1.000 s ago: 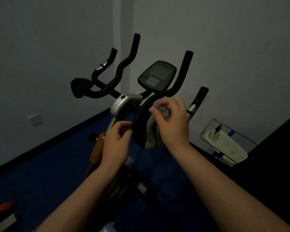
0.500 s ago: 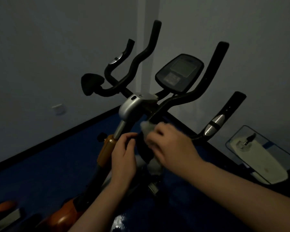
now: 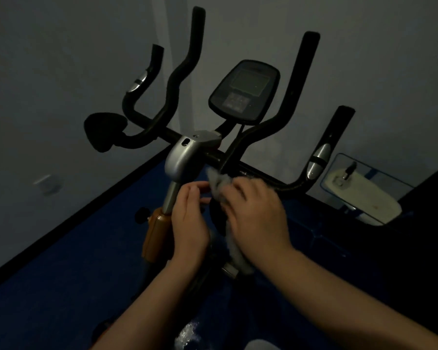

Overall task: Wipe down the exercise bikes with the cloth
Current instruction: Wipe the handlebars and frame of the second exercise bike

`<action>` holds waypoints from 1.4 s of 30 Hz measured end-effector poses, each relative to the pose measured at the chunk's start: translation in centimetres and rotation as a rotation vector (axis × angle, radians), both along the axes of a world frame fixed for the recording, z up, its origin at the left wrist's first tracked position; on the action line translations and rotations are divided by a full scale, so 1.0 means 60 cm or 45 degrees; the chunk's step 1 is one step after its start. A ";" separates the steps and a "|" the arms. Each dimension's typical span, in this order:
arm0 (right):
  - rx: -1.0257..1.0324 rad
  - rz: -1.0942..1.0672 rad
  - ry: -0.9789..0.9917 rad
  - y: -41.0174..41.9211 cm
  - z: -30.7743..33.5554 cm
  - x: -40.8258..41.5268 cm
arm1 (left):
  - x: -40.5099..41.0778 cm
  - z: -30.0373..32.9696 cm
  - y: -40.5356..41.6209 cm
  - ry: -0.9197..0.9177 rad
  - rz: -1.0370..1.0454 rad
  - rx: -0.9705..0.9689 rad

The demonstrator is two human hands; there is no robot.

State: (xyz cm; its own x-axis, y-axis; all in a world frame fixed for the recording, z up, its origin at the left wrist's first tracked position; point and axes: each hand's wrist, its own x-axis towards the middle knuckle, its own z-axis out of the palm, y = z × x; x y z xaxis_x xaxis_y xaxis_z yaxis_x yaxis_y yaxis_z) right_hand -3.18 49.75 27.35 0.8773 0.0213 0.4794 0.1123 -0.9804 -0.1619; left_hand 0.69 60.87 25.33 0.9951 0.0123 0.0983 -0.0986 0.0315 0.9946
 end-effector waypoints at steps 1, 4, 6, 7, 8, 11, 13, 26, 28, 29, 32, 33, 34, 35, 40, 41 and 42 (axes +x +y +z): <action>-0.050 0.041 0.031 0.006 -0.011 -0.013 | -0.001 0.004 -0.003 -0.017 -0.022 -0.025; -0.164 0.217 0.180 -0.013 -0.005 -0.046 | 0.002 0.012 -0.010 -0.104 -0.082 -0.013; -0.046 0.171 0.189 -0.040 0.032 -0.045 | 0.014 0.013 -0.014 -0.172 -0.116 0.025; 0.113 0.095 0.142 -0.050 0.052 -0.038 | 0.023 0.015 -0.019 -0.191 -0.128 0.036; 0.289 0.000 0.054 -0.058 0.070 -0.026 | 0.033 0.016 -0.024 -0.220 -0.136 0.055; 0.490 -0.212 0.079 -0.054 0.063 0.034 | 0.049 0.016 -0.041 -0.336 -0.154 0.172; 0.411 -0.254 0.230 -0.025 0.028 0.051 | 0.054 0.008 -0.046 -0.365 -0.114 0.244; 0.481 -0.579 0.300 -0.006 0.012 0.006 | 0.054 -0.001 -0.054 -0.466 -0.059 0.529; 0.479 -0.582 0.344 -0.001 0.006 -0.040 | 0.053 -0.002 -0.053 -0.485 -0.047 0.524; 0.461 -0.580 0.377 -0.005 0.006 -0.040 | 0.053 -0.003 -0.053 -0.493 -0.034 0.528; 0.411 -0.569 0.437 -0.019 0.013 0.019 | 0.055 -0.007 -0.057 -0.479 -0.003 0.534; 0.427 -0.565 0.418 -0.016 0.014 0.028 | 0.053 -0.007 -0.057 -0.474 0.005 0.533; 0.457 -0.560 0.378 -0.012 0.012 0.025 | 0.053 -0.007 -0.057 -0.475 0.008 0.535; 0.487 -0.535 0.357 -0.011 0.009 0.012 | 0.053 -0.006 -0.057 -0.480 0.009 0.541; 0.639 -0.321 0.482 -0.063 0.050 -0.061 | 0.056 -0.011 -0.057 -0.520 0.029 0.561; 0.640 -0.305 0.380 -0.086 0.064 -0.054 | 0.056 -0.012 -0.059 -0.524 0.047 0.571; 0.619 -0.290 0.230 -0.106 0.077 -0.044 | 0.055 -0.012 -0.059 -0.528 0.074 0.586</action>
State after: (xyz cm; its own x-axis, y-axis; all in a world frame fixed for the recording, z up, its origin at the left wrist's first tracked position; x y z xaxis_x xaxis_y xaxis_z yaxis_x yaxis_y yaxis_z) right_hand -5.81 43.39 32.00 0.9030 -0.3637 0.2286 -0.1646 -0.7844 -0.5980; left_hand 4.01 57.35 24.61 0.8719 -0.0703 0.4846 -0.4684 -0.4085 0.7834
